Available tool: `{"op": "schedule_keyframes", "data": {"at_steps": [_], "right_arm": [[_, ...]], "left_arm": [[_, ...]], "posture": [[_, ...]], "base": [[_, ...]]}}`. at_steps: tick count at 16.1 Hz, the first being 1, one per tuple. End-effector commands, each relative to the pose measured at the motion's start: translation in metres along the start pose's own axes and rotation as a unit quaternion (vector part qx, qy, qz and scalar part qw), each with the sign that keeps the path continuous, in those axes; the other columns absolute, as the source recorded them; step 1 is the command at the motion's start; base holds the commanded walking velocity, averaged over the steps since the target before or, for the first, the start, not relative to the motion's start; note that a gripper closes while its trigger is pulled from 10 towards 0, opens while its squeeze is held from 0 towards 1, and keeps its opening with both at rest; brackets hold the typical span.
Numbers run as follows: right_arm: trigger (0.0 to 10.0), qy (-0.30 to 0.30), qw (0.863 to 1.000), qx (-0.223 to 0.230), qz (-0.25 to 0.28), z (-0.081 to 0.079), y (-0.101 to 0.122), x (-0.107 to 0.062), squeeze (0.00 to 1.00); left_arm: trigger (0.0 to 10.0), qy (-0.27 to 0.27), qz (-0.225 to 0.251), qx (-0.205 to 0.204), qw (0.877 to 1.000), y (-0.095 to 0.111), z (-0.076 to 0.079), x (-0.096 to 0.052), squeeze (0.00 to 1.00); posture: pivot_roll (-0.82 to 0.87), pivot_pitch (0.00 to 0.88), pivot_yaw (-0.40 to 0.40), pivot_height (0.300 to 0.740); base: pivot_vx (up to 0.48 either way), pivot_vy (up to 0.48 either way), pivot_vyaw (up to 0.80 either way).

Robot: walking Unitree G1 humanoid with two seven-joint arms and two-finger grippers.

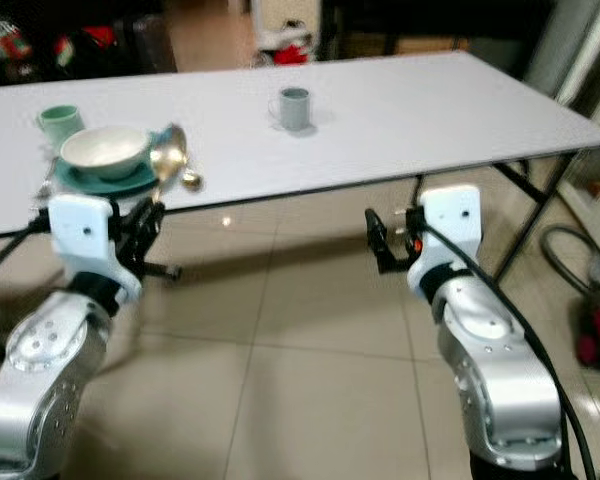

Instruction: Setting the table

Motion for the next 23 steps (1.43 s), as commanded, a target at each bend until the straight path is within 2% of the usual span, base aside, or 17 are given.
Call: {"op": "schedule_keyframes", "data": {"at_steps": [1,3,13,17,23], "right_arm": [[10.0,0.010,1.000,-0.004,0.004,-0.007,-0.001,0.002,0.00],[10.0,0.002,1.000,0.008,-0.004,-0.003,-0.005,0.002,0.00],[10.0,-0.003,1.000,0.015,-0.004,-0.003,-0.007,-0.002,0.00],[10.0,0.022,1.000,-0.014,-0.004,-0.013,-0.007,-0.004,0.00],[10.0,0.059,0.998,-0.024,-0.013,-0.022,-0.007,-0.004,0.00]], "left_arm": [[10.0,0.013,0.000,0.000,1.000,0.000,-0.006,-0.003,0.00],[10.0,0.010,-0.001,0.000,1.000,-0.001,-0.006,-0.003,0.00],[10.0,-0.016,-0.001,0.002,1.000,-0.002,0.006,0.002,0.00],[10.0,-0.017,-0.007,0.000,1.000,-0.006,0.007,0.000,0.00],[10.0,0.003,-0.020,0.001,1.000,-0.012,0.001,-0.004,0.00]], "posture": [[-0.06,0.000,0.017,0.740],[-0.06,0.000,0.016,0.740],[-0.08,0.000,0.037,0.740],[-0.08,0.000,0.037,0.740],[-0.09,0.000,0.025,0.740]], "base": [[0.352,0.000,0.00],[0.351,0.000,0.00],[0.352,0.000,-0.80],[0.352,0.000,0.00],[0.342,0.000,0.00]]}}
Point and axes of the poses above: a point about 5 cm out from each wrist's last joint towards the gripper, its own x axis pointing out of the wrist towards the gripper, its own y axis along the axis of the wrist's last joint, z = x × y, the point moved 4 cm from there along x, pointing out of the wrist towards the gripper, and after that the axes turned 9 degrees about x, right-handed, at the moved point
